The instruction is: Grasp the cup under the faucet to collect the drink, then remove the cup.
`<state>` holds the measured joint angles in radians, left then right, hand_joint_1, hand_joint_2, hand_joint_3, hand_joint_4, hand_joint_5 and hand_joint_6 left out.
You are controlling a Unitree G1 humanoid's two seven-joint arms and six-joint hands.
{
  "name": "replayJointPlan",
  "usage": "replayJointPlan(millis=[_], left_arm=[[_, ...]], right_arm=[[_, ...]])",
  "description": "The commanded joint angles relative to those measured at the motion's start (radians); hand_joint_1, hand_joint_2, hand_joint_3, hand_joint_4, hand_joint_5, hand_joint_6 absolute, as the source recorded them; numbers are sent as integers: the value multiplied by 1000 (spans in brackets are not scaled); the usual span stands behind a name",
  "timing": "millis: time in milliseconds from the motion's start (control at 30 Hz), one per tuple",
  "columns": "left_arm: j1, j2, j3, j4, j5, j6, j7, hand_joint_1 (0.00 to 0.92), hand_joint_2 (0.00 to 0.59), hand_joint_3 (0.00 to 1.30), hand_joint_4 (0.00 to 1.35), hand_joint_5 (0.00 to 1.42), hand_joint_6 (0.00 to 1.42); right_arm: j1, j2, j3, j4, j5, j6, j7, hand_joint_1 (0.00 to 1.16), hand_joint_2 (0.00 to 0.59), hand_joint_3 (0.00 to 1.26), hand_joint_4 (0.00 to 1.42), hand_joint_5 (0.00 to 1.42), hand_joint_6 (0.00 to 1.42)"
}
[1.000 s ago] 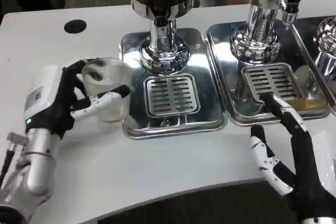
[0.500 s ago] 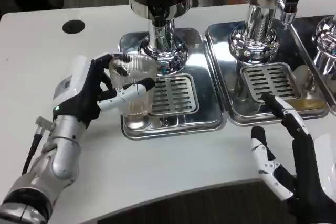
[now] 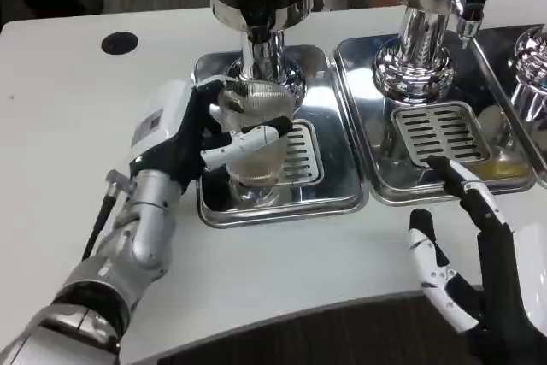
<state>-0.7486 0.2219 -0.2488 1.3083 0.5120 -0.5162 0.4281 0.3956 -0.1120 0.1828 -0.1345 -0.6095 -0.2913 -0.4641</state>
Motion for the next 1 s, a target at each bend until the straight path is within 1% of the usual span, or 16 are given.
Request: replayJointPlan(millis=[33, 200, 300, 367, 467, 567, 767, 867, 933, 1000], left_arm=[[-51, -11, 0, 8, -7, 24, 2, 290, 225, 437, 511, 769, 1064], [-69, -19, -5, 15, -3, 46, 3, 291, 225, 433, 508, 763, 1043], [-75, -19, -20, 20, 12, 60, -9, 291, 226, 426, 503, 748, 1005], [-73, -15, -35, 22, 24, 63, -17, 291, 227, 420, 489, 701, 938], [-63, -7, -50, 24, 28, 66, -36, 289, 224, 399, 462, 659, 874], [-54, 3, -62, 24, 31, 66, -47, 280, 226, 390, 446, 637, 842], [-39, 25, -80, 20, 39, 63, -50, 260, 214, 358, 388, 541, 673], [-34, 36, -86, 17, 44, 58, -48, 257, 212, 346, 385, 530, 649], [-33, 42, -86, 15, 43, 52, -52, 248, 199, 322, 342, 449, 545], [-33, 50, -87, 13, 43, 47, -66, 237, 184, 290, 297, 402, 479]], right_arm=[[6, 8, 0, -25, -9, 13, 7, 453, 434, 249, 234, 246, 246], [12, 12, 2, -37, -13, 19, 13, 453, 434, 249, 234, 246, 246], [13, 16, 4, -40, -15, 21, 18, 453, 434, 249, 234, 246, 246], [12, 18, 5, -40, -14, 21, 20, 453, 434, 252, 234, 246, 246], [7, 21, 6, -35, -9, 20, 24, 453, 434, 256, 234, 246, 246], [6, 22, 8, -35, -11, 21, 27, 453, 434, 257, 234, 246, 246], [5, 23, 8, -36, -5, 19, 35, 453, 434, 259, 234, 246, 249], [5, 23, 8, -38, -6, 17, 37, 453, 434, 259, 234, 246, 250], [4, 23, 9, -37, -6, 16, 37, 453, 434, 259, 234, 246, 251], [0, 26, 11, -34, -3, 15, 38, 453, 434, 259, 234, 246, 251]])
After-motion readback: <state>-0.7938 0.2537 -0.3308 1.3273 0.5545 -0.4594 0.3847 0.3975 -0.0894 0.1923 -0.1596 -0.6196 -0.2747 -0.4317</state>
